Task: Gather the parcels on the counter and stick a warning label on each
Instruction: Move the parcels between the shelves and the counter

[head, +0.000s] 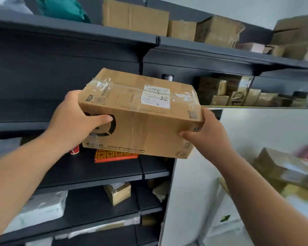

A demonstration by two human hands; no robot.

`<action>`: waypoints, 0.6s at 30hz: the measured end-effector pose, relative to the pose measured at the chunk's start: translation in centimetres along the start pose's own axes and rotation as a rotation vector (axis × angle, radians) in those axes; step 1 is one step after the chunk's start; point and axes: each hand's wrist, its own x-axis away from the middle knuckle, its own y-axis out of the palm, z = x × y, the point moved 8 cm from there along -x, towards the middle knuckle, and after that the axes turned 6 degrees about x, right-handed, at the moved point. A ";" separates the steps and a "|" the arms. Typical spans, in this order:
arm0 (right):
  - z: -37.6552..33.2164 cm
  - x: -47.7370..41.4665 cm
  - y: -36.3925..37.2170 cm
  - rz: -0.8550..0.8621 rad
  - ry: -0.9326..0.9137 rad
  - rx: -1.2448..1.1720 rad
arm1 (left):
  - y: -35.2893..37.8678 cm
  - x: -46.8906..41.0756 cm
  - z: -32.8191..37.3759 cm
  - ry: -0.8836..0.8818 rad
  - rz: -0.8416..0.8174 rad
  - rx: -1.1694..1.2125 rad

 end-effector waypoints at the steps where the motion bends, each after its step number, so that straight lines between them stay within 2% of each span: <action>1: 1.1 1.2 -1.6 0.011 0.025 0.027 | 1.3 1.0 0.7 0.001 -0.025 0.023; 11: 14.8 12.8 -18.7 0.153 0.321 0.186 | 18.3 10.8 10.9 0.046 -0.345 0.238; 18: 25.4 19.0 -29.5 0.212 0.412 0.229 | 30.9 19.0 18.5 0.034 -0.476 0.315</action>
